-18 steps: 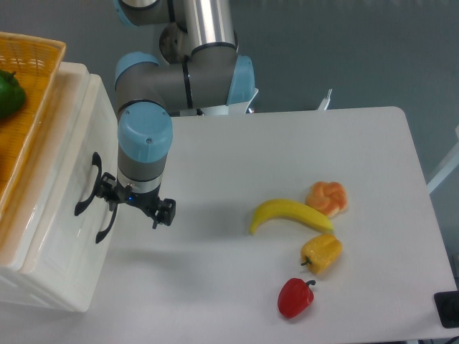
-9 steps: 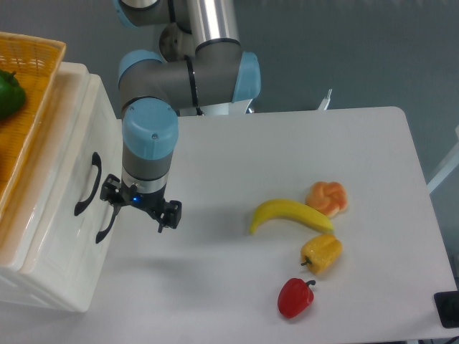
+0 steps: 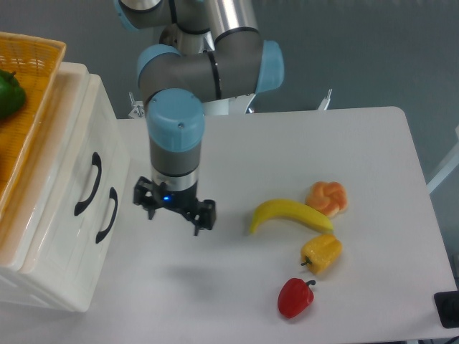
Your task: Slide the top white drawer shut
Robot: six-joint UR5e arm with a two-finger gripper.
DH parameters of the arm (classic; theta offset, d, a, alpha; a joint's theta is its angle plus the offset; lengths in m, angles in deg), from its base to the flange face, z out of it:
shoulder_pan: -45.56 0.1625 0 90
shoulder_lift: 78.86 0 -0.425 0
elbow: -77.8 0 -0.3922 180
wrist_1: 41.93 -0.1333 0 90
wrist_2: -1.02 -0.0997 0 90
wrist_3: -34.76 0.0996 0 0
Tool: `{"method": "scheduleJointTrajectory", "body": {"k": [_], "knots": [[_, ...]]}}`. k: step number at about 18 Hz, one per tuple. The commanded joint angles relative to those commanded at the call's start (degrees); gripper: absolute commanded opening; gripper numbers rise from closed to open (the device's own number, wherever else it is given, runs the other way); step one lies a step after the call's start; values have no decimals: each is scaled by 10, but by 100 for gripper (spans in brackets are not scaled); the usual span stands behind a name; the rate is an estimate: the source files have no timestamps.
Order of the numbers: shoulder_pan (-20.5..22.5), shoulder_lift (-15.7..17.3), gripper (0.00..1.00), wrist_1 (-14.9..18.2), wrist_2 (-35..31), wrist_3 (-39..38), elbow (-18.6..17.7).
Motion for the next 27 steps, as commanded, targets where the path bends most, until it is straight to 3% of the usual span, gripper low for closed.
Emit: {"method": "scheduleJointTrajectory", "body": {"k": [8, 14, 18, 27], "knots": [[40, 13, 100, 5, -109, 190, -7], [86, 34, 100, 5, -103, 279, -6], [119, 48, 100, 8, -103, 294, -7], [196, 87, 100, 18, -70, 442, -25]]}}
